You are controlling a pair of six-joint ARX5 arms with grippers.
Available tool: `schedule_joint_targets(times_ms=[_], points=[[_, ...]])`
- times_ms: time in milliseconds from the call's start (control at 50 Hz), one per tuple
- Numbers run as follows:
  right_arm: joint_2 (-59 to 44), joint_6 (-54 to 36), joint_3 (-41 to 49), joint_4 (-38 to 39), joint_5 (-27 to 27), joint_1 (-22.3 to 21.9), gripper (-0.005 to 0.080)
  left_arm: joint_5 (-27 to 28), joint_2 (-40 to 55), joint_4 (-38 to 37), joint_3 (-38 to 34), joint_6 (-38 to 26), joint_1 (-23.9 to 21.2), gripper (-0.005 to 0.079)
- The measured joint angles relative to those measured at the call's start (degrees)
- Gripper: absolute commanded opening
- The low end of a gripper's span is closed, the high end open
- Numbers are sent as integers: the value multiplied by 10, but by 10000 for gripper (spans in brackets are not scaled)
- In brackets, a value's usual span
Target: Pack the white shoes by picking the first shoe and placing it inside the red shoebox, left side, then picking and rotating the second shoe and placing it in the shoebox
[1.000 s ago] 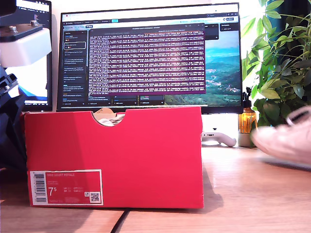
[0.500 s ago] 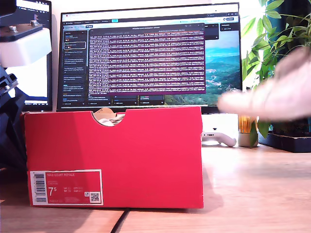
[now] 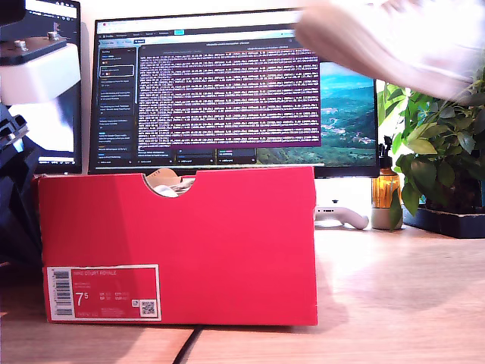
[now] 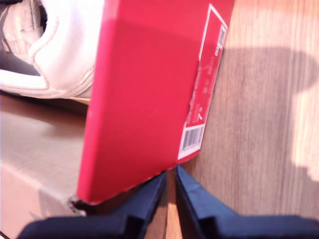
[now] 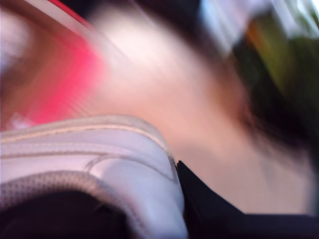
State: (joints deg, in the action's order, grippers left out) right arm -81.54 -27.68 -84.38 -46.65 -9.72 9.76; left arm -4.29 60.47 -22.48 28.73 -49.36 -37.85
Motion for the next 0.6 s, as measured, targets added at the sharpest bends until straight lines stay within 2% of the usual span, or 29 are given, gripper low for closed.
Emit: schedule_joint_targets(times_ms=[260,600], points=[[-2,-50,0,174,-13,96,-13,0,0,0,0,0,0,43],[-103,-77,0,255,-5,147,-13,0,0,0,0,0,0,43]])
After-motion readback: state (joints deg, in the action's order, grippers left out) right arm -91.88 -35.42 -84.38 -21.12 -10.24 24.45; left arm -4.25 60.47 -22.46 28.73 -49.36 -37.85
